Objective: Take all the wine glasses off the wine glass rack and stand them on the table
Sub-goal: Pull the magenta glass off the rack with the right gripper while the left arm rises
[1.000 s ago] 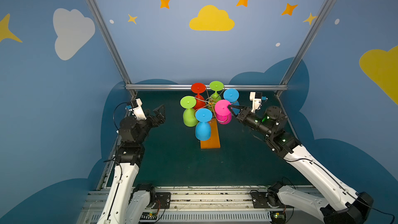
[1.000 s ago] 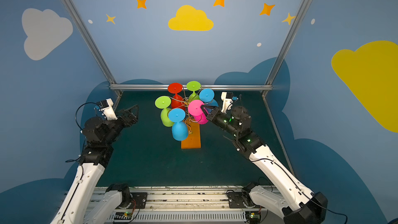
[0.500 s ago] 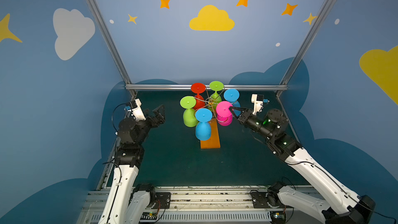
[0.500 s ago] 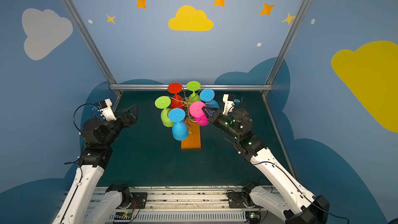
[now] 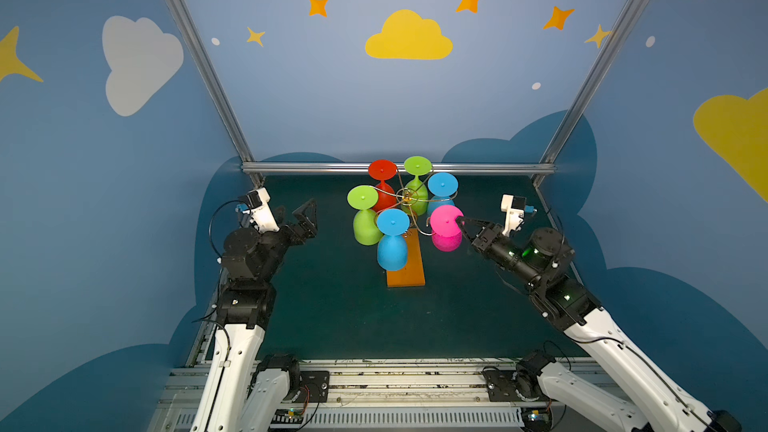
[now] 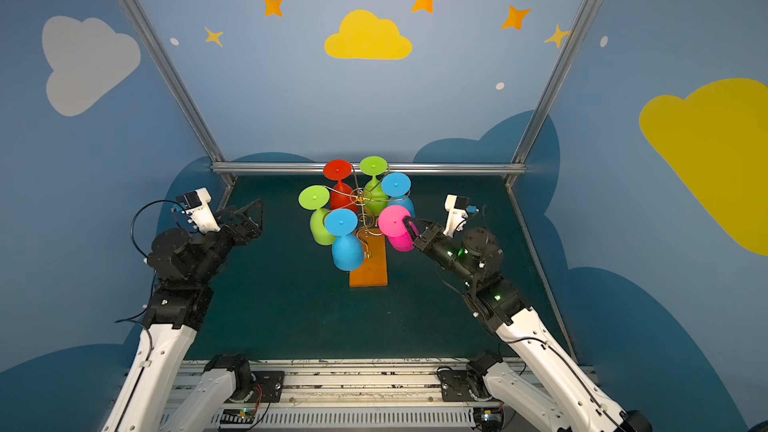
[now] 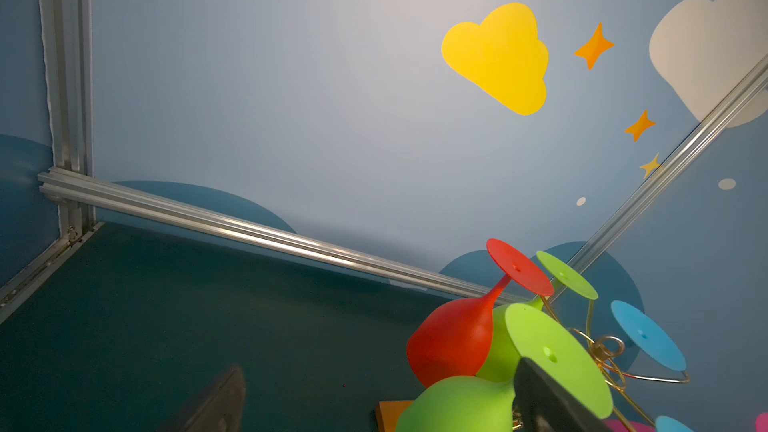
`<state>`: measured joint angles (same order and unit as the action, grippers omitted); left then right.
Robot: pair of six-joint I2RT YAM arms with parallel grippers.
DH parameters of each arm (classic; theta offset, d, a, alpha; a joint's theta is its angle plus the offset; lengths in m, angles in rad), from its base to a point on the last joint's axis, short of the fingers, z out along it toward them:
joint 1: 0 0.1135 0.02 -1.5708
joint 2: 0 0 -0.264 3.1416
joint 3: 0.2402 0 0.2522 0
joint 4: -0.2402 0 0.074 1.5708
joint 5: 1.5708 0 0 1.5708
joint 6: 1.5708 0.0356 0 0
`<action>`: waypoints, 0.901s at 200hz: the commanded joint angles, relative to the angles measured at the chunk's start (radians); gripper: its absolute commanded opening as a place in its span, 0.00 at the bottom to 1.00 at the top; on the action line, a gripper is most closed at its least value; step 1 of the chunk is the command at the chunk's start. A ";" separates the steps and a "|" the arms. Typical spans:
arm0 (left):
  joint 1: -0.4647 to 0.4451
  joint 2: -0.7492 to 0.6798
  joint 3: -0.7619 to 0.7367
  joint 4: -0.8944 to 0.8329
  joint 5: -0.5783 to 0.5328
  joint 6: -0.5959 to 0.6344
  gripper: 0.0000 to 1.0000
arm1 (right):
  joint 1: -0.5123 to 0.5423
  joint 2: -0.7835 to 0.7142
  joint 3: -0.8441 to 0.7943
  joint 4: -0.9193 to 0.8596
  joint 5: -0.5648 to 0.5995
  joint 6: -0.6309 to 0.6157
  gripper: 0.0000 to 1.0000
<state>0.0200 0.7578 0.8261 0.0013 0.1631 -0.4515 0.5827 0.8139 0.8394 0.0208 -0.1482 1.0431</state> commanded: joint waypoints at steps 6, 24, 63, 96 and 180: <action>-0.004 -0.011 0.061 -0.027 0.035 -0.003 1.00 | -0.009 -0.083 -0.032 -0.056 0.042 -0.015 0.00; -0.003 -0.003 0.119 -0.070 0.092 -0.011 1.00 | -0.021 -0.132 -0.022 -0.133 0.058 -0.053 0.00; -0.010 0.067 0.292 -0.165 0.280 -0.051 0.95 | -0.070 -0.219 0.060 -0.263 0.069 -0.177 0.00; -0.029 0.210 0.451 -0.181 0.543 -0.140 0.86 | -0.077 -0.182 0.226 -0.359 0.041 -0.362 0.00; -0.276 0.519 0.756 -0.124 0.822 -0.235 0.70 | -0.077 0.067 0.614 -0.472 -0.231 -0.655 0.00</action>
<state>-0.1791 1.2316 1.4940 -0.1490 0.8909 -0.6693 0.5072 0.8223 1.3823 -0.4137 -0.2623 0.4900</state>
